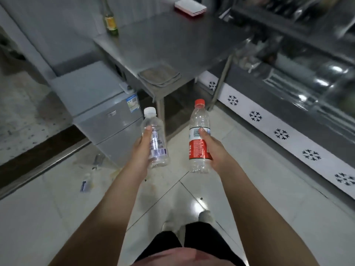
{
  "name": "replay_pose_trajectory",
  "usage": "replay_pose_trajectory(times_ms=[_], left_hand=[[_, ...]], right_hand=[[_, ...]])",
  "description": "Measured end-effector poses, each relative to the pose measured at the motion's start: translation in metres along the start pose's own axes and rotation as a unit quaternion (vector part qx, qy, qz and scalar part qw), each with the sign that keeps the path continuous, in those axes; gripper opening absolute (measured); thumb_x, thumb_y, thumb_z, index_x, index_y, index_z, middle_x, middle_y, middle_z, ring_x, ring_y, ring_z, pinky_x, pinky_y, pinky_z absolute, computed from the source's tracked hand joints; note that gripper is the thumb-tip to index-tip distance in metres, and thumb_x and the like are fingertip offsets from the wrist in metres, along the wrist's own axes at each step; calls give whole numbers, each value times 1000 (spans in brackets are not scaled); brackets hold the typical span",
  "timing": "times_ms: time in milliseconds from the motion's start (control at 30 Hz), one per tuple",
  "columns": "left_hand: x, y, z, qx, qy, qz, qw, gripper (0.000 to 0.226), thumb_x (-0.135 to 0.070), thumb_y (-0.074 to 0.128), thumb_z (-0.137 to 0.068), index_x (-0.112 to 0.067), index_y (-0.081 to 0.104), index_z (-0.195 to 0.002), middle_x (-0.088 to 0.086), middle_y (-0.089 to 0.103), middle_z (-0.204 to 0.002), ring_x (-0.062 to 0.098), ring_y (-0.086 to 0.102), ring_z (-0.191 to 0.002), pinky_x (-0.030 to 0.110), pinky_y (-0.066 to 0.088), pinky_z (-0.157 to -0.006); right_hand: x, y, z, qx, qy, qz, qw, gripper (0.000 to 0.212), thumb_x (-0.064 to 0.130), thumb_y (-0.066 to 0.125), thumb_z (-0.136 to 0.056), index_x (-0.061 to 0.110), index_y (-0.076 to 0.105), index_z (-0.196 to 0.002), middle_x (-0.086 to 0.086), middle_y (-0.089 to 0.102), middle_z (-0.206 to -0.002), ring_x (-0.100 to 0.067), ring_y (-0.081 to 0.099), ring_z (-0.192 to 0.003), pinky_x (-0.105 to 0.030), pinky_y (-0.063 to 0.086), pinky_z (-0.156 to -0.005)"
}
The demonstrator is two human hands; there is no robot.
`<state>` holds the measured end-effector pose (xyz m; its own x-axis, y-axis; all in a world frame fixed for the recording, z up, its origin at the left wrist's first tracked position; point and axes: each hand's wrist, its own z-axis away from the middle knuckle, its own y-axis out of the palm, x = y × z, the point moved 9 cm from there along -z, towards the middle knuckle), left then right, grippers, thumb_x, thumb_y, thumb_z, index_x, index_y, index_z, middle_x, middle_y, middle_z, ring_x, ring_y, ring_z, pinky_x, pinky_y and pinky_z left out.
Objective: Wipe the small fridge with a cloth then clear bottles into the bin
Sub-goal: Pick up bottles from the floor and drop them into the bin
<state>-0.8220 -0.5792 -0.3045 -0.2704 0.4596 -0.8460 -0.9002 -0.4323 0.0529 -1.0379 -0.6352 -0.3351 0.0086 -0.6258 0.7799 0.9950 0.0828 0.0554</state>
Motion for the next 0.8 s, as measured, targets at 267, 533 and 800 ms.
replay_pose_trajectory(times_ms=[267, 533, 800], left_hand=[[-11, 119, 55, 173, 26, -70, 982, 42, -59, 47, -86, -23, 60, -105, 5, 68, -102, 23, 67, -90, 44, 53, -85], [31, 228, 197, 332, 42, -118, 935, 33, -55, 44, -89, -27, 59, -101, 3, 68, -95, 23, 67, -86, 39, 53, -73], [138, 301, 371, 444, 3, -147, 884, 44, -60, 48, -84, -21, 60, -100, 4, 67, -89, 18, 66, -74, 35, 54, -71]], right_hand=[[0, -122, 85, -109, -60, -140, 982, 49, 47, 65, -82, 8, 60, -111, -15, 70, -95, -28, 69, -80, -40, 57, -72], [-76, -259, 229, -245, -102, -228, 937, 53, 50, 66, -79, 8, 62, -110, -16, 70, -94, -27, 70, -73, -35, 56, -62], [-214, -375, 438, -402, -118, -311, 853, 55, 51, 67, -77, 7, 62, -110, -14, 70, -88, -27, 69, -72, -38, 56, -67]])
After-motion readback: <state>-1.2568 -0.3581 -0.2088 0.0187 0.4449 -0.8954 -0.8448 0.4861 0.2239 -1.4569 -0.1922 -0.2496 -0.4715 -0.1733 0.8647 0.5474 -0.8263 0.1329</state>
